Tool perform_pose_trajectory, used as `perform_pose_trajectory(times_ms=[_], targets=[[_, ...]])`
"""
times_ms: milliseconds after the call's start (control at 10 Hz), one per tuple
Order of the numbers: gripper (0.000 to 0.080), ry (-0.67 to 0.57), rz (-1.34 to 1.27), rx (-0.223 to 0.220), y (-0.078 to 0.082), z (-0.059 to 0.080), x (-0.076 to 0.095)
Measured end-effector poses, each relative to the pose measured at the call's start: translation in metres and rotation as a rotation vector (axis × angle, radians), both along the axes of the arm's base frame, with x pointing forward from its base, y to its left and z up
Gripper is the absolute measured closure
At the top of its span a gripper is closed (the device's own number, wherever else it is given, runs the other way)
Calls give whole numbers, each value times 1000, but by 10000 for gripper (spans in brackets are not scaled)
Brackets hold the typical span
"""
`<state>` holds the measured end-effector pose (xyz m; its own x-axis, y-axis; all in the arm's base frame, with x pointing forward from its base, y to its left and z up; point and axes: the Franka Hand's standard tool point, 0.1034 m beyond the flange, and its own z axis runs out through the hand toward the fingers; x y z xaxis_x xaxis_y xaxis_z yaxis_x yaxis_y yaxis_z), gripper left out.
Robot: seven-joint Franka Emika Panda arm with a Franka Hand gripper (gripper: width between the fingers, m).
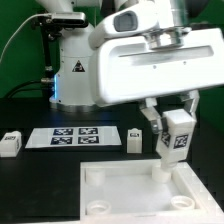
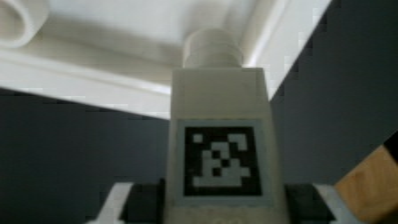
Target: Assemble one leg
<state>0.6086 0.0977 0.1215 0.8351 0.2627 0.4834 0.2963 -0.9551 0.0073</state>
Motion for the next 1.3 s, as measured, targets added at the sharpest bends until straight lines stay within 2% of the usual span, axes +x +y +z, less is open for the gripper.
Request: perform_pose_trajectory(times_ms=[100, 200, 600, 900, 1100, 1300], targets=[[506, -89, -7, -6, -6, 0, 1], [506, -61, -1, -5, -3, -5, -4], [506, -77, 0, 9, 5, -6, 15], [506, -76, 12, 21, 21, -18, 22], [506, -67, 12, 22, 21, -27, 20], [506, -86, 9, 22, 20, -27, 21]])
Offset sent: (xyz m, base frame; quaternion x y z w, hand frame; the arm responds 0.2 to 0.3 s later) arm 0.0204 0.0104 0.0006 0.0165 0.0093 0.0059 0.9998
